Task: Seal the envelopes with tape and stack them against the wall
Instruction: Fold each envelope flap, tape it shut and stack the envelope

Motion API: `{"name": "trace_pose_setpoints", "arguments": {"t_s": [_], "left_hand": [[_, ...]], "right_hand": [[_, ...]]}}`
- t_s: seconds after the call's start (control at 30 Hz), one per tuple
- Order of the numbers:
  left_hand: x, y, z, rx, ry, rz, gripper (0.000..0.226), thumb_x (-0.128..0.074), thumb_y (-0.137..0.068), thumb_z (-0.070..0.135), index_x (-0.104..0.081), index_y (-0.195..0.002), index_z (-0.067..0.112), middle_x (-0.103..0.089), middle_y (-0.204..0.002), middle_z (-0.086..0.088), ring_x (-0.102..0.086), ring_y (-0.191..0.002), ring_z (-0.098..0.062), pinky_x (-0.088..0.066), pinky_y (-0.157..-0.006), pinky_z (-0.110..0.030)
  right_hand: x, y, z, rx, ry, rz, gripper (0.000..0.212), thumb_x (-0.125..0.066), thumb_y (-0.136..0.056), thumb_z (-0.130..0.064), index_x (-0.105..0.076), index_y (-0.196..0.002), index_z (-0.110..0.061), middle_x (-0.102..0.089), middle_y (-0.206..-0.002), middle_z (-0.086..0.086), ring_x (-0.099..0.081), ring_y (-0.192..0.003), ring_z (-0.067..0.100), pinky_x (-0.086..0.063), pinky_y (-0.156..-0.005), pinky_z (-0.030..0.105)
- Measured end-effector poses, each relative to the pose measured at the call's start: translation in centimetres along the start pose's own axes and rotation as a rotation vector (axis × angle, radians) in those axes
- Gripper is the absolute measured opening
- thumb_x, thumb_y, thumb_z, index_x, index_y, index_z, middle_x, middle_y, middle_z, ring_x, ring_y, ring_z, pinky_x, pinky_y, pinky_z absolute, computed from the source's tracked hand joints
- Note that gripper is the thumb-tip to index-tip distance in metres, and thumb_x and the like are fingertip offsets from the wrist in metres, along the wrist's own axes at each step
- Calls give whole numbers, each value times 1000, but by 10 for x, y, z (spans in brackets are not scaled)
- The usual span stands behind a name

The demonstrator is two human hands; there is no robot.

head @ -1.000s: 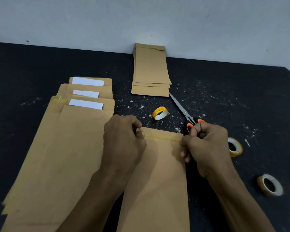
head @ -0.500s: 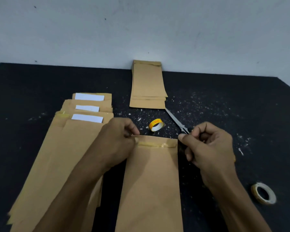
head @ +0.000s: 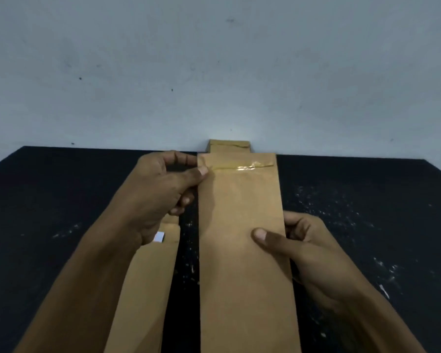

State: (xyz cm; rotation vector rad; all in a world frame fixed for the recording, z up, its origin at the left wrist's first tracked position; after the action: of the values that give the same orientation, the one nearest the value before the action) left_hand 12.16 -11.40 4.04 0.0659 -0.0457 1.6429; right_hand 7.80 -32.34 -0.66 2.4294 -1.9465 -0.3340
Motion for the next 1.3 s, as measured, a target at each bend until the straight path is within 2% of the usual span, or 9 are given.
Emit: {"name": "trace_pose_setpoints", "arguments": {"t_s": [0.17, 0.37, 0.53, 0.63, 0.77, 0.97, 1.07, 1.17, 1.3], "left_hand": [[-22, -23, -21, 112, -117, -61, 12, -72, -88, 17, -70, -98, 11, -62, -58, 8, -48, -45, -3, -35, -39, -16], [-32, -79, -40, 154, -262, 0, 12, -72, -89, 16, -69, -98, 8, -70, -95, -6, -65, -84, -13, -47, -61, -23], [-31, -137, -55, 147, -352, 73, 14, -75, -87, 18, -67, -94, 10, -69, -97, -6, -65, -87, -16, -51, -65, -26], [-29, -159, -59, 115, -442, 111, 13, -75, -87, 16, -67, -92, 7, -68, -93, -9, -65, -82, -17, -54, -65, -28], [-32, -173, -63, 51, -589, 121, 18, -74, -86, 15, -68, -95, 1, -66, -89, -9, -60, -72, -12, -50, -58, -22], [-34, -174, -70, 34, -694, 79, 22, -72, -88, 23, -63, -99, 5, -57, -85, 1, -57, -75, -10, -54, -70, -29], [-30, -168, -64, 11, -705, 70, 30, -73, -88, 30, -56, -105, 12, -53, -89, 5, -47, -71, -2, -48, -62, -21], [-18, -150, -51, -29, -696, 75, 40, -75, -86, 37, -63, -114, 11, -62, -105, -1, -56, -81, -5, -40, -58, -14], [11, -101, -29, -105, -666, 87, 21, -76, -85, 33, -71, -99, 18, -69, -88, 2, -64, -82, -5, -44, -63, -13]], "right_hand": [[16, -53, -17, -25, -57, 168, 21, -70, -86, -5, -72, -106, 0, -77, -98, 15, -75, -86, 27, -61, -67, 33], [35, -133, -21, -97, 208, 312, 22, -82, -79, -5, -68, -94, 1, -74, -90, 14, -73, -77, 23, -57, -57, 31], [44, -199, -25, -16, 430, 358, 20, -84, -78, -14, -67, -83, -6, -73, -92, 11, -72, -84, 26, -61, -79, 45], [45, -222, -21, -1, 532, 373, 22, -84, -80, -18, -63, -82, -10, -70, -94, 9, -69, -85, 22, -60, -79, 42], [50, -239, -11, 13, 773, 404, 32, -84, -78, -29, -63, -90, -8, -64, -92, 7, -65, -82, 20, -56, -65, 32], [54, -243, -5, 9, 975, 423, 48, -80, -79, -41, -39, -66, -19, -48, -74, 2, -49, -62, 17, -30, -47, 25], [50, -234, -8, 22, 1054, 430, 43, -74, -81, -49, -50, -77, -14, -56, -84, 4, -58, -74, 22, -39, -53, 28], [37, -209, -18, 92, 1139, 431, 41, -70, -83, -51, -61, -102, -16, -62, -101, 3, -62, -93, 24, -51, -70, 35], [3, -160, -27, 162, 1181, 396, 53, -72, -86, -46, -58, -130, -20, -60, -121, 3, -59, -109, 21, -53, -84, 37]]}}
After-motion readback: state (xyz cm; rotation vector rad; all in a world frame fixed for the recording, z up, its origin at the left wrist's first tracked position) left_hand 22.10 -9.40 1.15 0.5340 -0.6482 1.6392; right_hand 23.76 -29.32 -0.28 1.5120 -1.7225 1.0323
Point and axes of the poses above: each hand's wrist, its own y-axis away from the middle knuckle, its own x-axis out of the back of the hand, z = x × y, the point moved 6 cm from there along -y, towards the middle knuckle
